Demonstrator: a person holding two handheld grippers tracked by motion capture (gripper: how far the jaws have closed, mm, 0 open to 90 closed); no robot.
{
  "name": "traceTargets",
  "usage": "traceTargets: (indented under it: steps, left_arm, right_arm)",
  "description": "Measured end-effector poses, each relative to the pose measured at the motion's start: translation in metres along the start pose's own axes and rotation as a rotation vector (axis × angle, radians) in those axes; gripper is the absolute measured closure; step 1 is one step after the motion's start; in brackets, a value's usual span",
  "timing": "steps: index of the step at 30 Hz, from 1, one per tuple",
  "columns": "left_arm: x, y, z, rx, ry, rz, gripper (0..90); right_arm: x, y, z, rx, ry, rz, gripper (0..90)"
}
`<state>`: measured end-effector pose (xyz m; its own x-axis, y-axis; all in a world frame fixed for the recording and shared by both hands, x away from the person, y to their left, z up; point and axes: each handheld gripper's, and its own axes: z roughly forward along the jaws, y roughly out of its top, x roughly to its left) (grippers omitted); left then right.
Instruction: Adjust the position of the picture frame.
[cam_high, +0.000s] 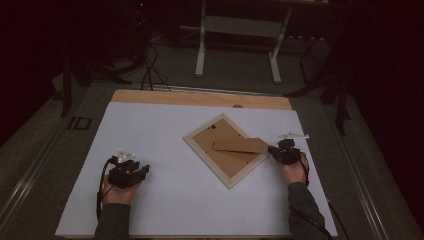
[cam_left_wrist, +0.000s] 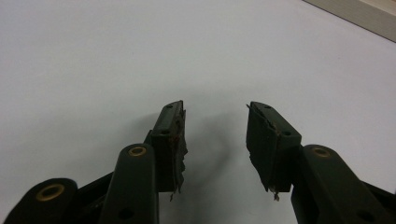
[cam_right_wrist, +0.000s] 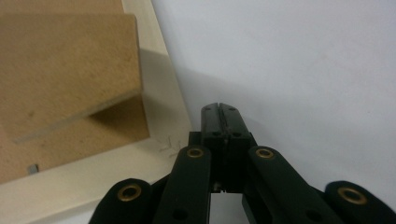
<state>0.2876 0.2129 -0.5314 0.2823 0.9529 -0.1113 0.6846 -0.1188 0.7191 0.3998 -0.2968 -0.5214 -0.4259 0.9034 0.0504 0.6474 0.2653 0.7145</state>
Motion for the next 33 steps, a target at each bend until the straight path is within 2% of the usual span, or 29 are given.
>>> traceTargets:
  steps: [4, 7, 12, 17, 20, 21, 23, 32, 33]
  left_arm:
    - [-0.001, 0.0, 0.001, 0.003, -0.008, 0.005, 57.5]
    - [-0.001, 0.0, 0.001, 0.005, -0.015, 0.003, 57.6]
    - [-0.001, 0.0, 0.0, 0.003, -0.017, 0.002, 58.2]
    - [-0.002, 0.0, 0.0, 0.0, -0.023, 0.006, 59.3]
    - [-0.003, 0.001, -0.001, -0.01, -0.023, 0.015, 60.8]
    - [-0.005, 0.001, -0.003, -0.033, -0.031, 0.021, 61.5]
    - [-0.006, 0.001, -0.004, -0.044, -0.032, 0.021, 62.3]
    - [-0.008, 0.001, -0.005, -0.049, -0.039, 0.014, 67.5]
    - [-0.01, 0.0, -0.005, -0.05, -0.041, 0.023, 69.3]
  right_arm:
    - [0.0, -0.003, 0.002, 0.027, 0.003, -0.01, 90.0]
    - [0.003, -0.006, 0.003, 0.028, 0.008, -0.013, 90.0]
    - [0.009, -0.009, 0.0, 0.038, 0.014, -0.053, 90.0]
    - [0.013, -0.012, -0.002, 0.039, 0.025, -0.066, 90.0]
    - [0.015, -0.014, -0.004, 0.039, 0.032, -0.072, 90.0]
    - [0.016, -0.015, -0.005, 0.038, 0.036, -0.075, 90.0]
    - [0.017, -0.016, -0.006, 0.04, 0.047, -0.072, 90.0]
    - [0.026, -0.02, -0.01, 0.047, 0.075, -0.089, 90.0]
    - [0.028, -0.022, -0.011, 0.046, 0.082, -0.096, 90.0]
